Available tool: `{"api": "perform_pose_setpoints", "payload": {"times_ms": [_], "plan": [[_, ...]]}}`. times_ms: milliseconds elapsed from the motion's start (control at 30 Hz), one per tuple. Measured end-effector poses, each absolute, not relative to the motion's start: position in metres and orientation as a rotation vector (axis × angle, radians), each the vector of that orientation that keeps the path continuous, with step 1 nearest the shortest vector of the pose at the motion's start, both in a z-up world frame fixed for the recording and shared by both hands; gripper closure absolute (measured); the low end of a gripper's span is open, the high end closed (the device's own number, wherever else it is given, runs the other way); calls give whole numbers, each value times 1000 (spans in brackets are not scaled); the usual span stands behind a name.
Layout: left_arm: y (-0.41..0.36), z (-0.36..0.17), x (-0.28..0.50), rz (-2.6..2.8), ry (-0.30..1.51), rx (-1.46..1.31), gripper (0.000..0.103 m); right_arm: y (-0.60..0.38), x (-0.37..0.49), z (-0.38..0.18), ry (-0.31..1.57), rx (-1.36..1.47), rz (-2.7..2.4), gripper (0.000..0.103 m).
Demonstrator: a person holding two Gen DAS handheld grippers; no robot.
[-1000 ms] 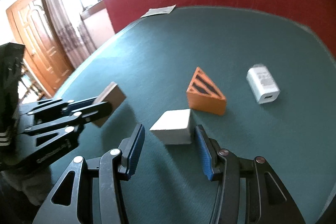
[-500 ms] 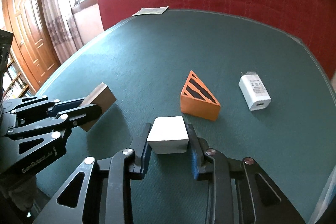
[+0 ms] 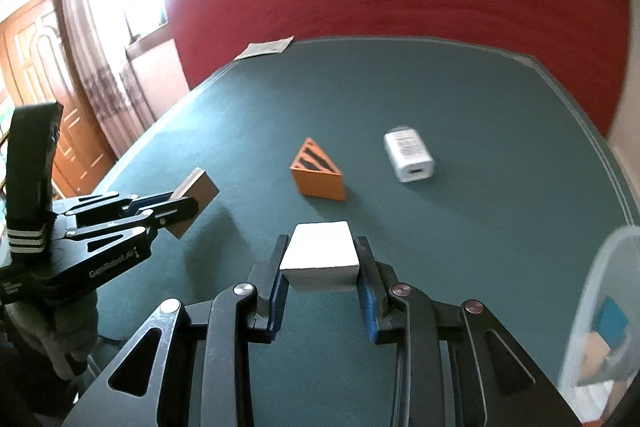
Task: Organize rigid objects
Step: 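Carry the white cube over the clear bowl and open the right tool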
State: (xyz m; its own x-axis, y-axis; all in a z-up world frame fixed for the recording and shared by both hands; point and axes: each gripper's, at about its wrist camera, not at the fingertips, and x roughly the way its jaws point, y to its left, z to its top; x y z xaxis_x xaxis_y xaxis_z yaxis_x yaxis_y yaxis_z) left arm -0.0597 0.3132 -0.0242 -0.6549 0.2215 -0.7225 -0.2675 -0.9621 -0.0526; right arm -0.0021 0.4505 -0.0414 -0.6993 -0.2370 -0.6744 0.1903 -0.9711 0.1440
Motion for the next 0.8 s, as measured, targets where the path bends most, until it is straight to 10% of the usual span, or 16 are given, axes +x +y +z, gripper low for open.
{"api": "perform_pose_setpoints", "payload": {"times_ms": [800], "plan": [[338,-16,-47,2542,98,-1114,89,573,55,-18,-353,1060,-2993,71]]}}
